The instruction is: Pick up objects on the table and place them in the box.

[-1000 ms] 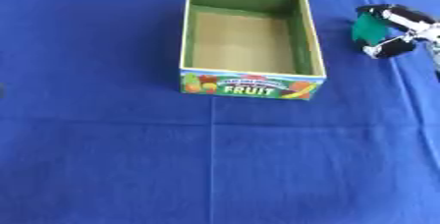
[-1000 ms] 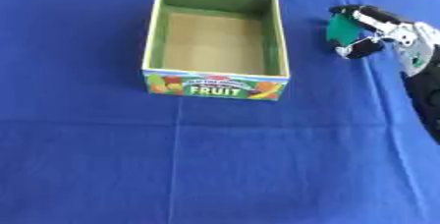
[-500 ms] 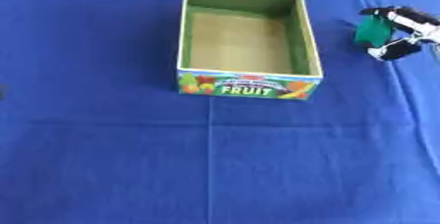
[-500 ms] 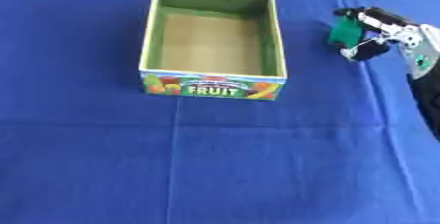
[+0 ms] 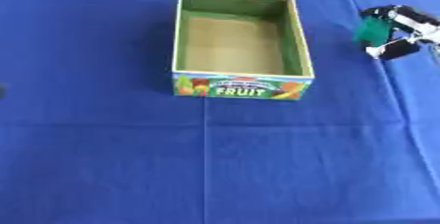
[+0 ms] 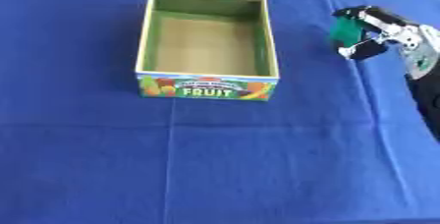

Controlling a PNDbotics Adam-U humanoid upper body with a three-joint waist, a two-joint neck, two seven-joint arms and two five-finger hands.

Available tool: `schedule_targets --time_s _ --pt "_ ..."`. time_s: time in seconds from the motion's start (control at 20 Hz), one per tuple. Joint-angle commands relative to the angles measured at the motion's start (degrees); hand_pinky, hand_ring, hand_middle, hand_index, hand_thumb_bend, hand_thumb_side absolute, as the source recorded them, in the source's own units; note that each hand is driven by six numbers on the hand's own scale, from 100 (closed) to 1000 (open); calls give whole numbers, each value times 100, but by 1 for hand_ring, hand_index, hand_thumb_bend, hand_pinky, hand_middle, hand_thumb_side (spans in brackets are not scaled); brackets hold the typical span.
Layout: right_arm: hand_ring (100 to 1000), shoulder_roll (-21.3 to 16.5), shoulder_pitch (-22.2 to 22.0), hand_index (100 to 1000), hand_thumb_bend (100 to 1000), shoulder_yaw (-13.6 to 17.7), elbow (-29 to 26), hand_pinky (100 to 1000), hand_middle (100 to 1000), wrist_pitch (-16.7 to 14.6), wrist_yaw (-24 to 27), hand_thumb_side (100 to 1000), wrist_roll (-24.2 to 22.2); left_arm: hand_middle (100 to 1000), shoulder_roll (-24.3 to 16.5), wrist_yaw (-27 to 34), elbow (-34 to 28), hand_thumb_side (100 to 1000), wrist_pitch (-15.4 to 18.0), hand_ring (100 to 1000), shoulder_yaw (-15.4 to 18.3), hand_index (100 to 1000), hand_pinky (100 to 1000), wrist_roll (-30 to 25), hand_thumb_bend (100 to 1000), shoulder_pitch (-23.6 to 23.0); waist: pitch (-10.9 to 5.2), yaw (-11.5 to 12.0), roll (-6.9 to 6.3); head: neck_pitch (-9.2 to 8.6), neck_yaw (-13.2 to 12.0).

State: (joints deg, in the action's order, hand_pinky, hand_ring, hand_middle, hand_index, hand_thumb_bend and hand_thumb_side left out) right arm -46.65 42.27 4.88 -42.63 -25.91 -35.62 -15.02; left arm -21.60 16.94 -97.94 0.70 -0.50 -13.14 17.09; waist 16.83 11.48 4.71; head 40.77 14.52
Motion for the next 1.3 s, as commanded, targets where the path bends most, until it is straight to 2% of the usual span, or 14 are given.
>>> schedule_targets --time_s 0.05,0.25,0.6,0.95,1.3 --pt "349 -261 57 689 100 -7 -288 428 308 -41 132 100 19 589 -46 36 -54 1000 -12 755 0 703 839 -11 401 14 -181 -52 -9 34 11" --pt "350 -271 127 692 100 -72 -643 430 308 -112 222 100 -99 589 -30 54 -41 1000 -23 755 7 703 838 -4 405 -23 -290 -143 -8 46 -33" --pt "353 -111 526 694 100 -271 -1393 434 313 -234 382 100 -366 589 -41 65 -17 1000 -27 755 18 703 838 7 405 -125 -445 -289 -23 102 -74" --pt "354 321 984 694 100 -551 -1974 438 315 -354 433 100 -729 589 -42 73 -4 1000 -32 756 -12 703 838 -19 404 -142 -510 -278 -39 115 3" --pt "360 993 1386 698 100 -891 -1976 450 320 -514 269 100 -1148 589 -16 87 2 1000 -39 756 -46 703 838 -51 403 -138 -536 -200 -75 129 94"
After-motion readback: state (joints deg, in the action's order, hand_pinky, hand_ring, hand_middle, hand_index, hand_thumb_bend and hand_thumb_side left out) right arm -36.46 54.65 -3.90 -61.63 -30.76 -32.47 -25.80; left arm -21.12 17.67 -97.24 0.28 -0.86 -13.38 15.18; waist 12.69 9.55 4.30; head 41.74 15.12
